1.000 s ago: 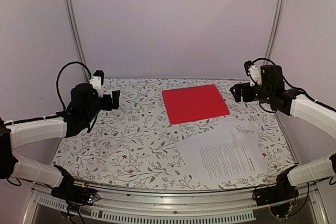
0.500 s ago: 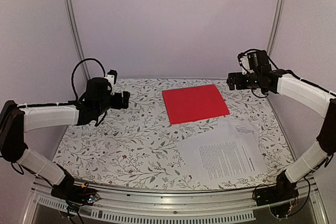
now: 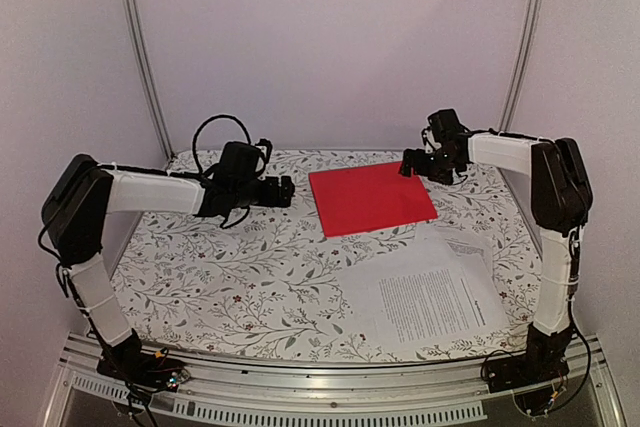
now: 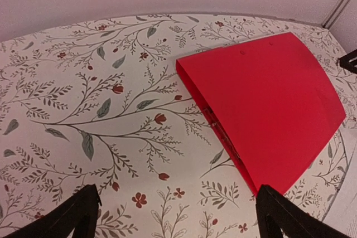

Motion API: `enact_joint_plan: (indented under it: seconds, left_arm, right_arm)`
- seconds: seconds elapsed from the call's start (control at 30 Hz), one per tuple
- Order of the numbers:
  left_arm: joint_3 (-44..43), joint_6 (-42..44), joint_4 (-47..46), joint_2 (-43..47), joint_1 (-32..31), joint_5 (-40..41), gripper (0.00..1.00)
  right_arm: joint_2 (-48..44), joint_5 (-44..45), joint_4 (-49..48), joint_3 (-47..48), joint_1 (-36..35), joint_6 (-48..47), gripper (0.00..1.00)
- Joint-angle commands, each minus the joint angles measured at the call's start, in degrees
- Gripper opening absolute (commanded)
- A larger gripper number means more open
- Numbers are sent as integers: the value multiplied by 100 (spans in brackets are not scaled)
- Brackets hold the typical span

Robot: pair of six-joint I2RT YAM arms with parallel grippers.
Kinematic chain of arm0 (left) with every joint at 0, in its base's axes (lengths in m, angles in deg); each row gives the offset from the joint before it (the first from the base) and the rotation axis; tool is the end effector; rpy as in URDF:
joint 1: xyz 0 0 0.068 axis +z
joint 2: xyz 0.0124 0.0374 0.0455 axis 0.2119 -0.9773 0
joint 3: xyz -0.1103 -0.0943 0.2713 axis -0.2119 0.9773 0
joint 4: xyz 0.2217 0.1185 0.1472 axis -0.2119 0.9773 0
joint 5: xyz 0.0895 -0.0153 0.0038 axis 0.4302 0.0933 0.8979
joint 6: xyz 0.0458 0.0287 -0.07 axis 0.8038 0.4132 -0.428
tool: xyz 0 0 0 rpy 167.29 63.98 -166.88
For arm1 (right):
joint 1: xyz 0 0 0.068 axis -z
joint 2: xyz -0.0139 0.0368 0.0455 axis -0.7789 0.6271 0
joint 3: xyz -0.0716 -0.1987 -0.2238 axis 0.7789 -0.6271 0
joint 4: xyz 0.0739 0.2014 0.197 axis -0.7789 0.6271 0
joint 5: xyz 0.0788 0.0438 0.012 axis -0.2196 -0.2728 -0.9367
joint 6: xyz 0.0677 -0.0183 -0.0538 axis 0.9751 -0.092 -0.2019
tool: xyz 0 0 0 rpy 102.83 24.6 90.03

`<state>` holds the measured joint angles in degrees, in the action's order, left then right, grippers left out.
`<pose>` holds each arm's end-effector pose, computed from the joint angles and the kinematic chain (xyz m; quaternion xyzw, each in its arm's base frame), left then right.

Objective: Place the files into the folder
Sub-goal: Clamp the folder at the center of the board.

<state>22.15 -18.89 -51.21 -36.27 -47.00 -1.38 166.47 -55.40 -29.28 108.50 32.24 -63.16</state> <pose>0.3837 -0.2462 0.1961 0.0682 0.8740 -0.1317 0.4627 0.5070 0.1745 0.1945 -0.0038 0.9373 0.1169 0.3284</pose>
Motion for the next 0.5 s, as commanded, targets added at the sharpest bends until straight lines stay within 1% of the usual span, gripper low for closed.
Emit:
enact_joint_plan:
  seconds: [0.0,0.17,0.23,0.47]
  left_arm:
    - [-434,-705,183,-685,-39,-692,98]
    - [-912,-1255,-85,-1363,-39,-1403,96]
    - [-1067,-1428,-192,-1579,-48,-1603,95]
    - [-1684,-2017,-413,-2306,-48,-2205,93]
  right_arm:
    - [631,-580,162,567,375,483,98]
    - [1207,-814,367,1031,578,543,98]
    - [1386,-1047,410,1161,667,579,97]
    - [1831,-1777,354,1313,811,838,93]
